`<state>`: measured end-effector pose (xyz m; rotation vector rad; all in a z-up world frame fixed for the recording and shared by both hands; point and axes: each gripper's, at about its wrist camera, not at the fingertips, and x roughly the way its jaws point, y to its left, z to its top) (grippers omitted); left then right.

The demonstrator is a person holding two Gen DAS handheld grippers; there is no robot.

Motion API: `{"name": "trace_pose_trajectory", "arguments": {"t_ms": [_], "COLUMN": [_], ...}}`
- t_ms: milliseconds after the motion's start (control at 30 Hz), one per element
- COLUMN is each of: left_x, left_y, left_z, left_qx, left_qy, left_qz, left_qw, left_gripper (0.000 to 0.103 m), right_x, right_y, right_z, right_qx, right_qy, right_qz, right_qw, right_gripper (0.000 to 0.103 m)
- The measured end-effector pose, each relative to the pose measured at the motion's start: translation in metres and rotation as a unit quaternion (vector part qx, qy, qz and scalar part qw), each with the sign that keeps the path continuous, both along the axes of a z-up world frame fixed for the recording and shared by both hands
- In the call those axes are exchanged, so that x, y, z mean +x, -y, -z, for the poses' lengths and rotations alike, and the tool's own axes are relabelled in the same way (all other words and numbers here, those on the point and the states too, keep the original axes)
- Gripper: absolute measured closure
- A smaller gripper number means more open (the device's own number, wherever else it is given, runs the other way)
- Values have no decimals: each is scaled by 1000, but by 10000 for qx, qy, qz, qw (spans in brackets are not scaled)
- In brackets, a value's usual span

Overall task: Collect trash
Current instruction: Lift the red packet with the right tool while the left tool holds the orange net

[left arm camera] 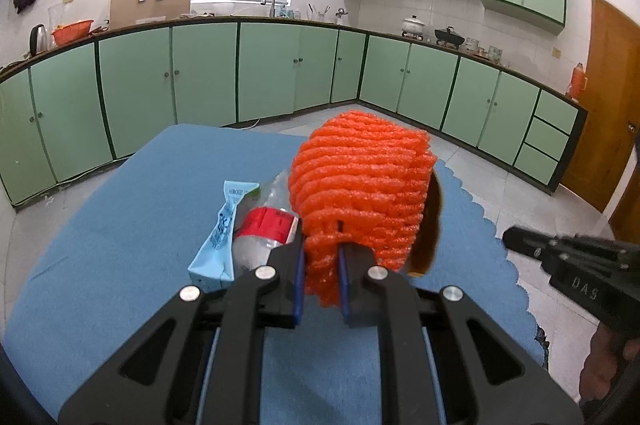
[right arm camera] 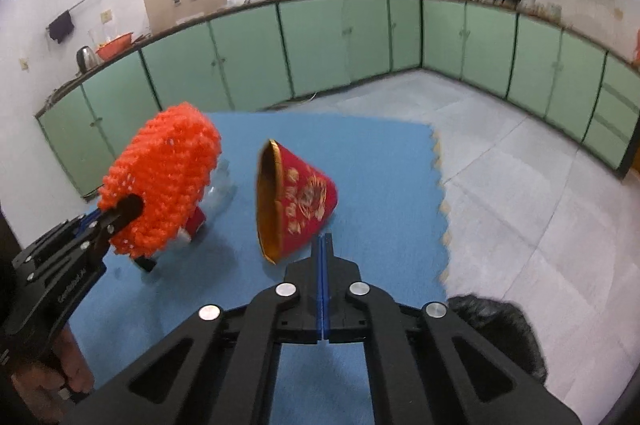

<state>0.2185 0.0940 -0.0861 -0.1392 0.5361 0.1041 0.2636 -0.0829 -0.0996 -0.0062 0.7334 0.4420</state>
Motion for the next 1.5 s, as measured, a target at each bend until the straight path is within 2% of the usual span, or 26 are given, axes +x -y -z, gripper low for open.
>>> {"name": "trace_pose_trajectory", "arguments": {"t_ms": [67,133,167,300,433,533,700,800,833,867,900,933,967,1033,1100,1200,1367,1500], "left_x": [1,1,1,2,2,1,2,5,5,7,7,8,9,11,12,13,12,9], "left_y": [0,-3,-6,-16,-29,-38,-44,-46,-47,-49,-48,-47,-47,-48,-50,-52,-48,-37], "left_z": [1,1,0,-5,-7,-6,-4,-2,-1,0,0,1,2,3,3,3,0,-6], "left_qx": [20,20,23,60,53,40,38,19,19,13,-1,-15,-28,-40,-49,-68,-84,-89], "left_qy": [-8,-4,1,52,42,33,3,-10,-18,-32,-45,-58,-73,-105,-111,-108,-78,27], "left_qz": [-39,-90,-115,-294,-444,-535,-538,-537,-537,-543,-553,-565,-575,-587,-604,-614,-571,-439], "left_qw": [10000,10000,9999,9995,9990,9986,9985,9986,9986,9985,9985,9984,9983,9982,9981,9980,9983,9990], "left_gripper": [91,91,91,91,91,91,91,91,91,91,91,91,91,91,91,91,91,91], "right_x": [5,10,11,17,21,27,50,63,64,65,67,67,66,61,54,48,32,21], "right_y": [2,1,-1,-21,-47,-63,-71,-75,-76,-78,-79,-81,-83,-90,-96,-93,-71,-56], "right_z": [9,15,15,20,27,34,47,56,57,59,61,64,63,60,55,47,23,1], "right_qx": [90,117,111,38,1,5,115,84,37,1,23,106,107,88,-58,36,245,199], "right_qy": [-201,-300,-241,-251,-291,-386,-663,-825,-838,-859,-916,-1007,-998,-896,-680,-574,-269,-41], "right_qz": [16,70,91,-43,-276,-349,-111,-53,-50,-62,-98,-190,-214,-372,-415,-429,-405,-346], "right_qw": [9998,9995,9996,9997,9992,9986,9977,9965,9965,9963,9957,9947,9947,9952,9968,9974,9985,9992], "right_gripper": [98,66,61,56,36,34,29,30,43,49,64,72,76,95,98,99,99,99]}}
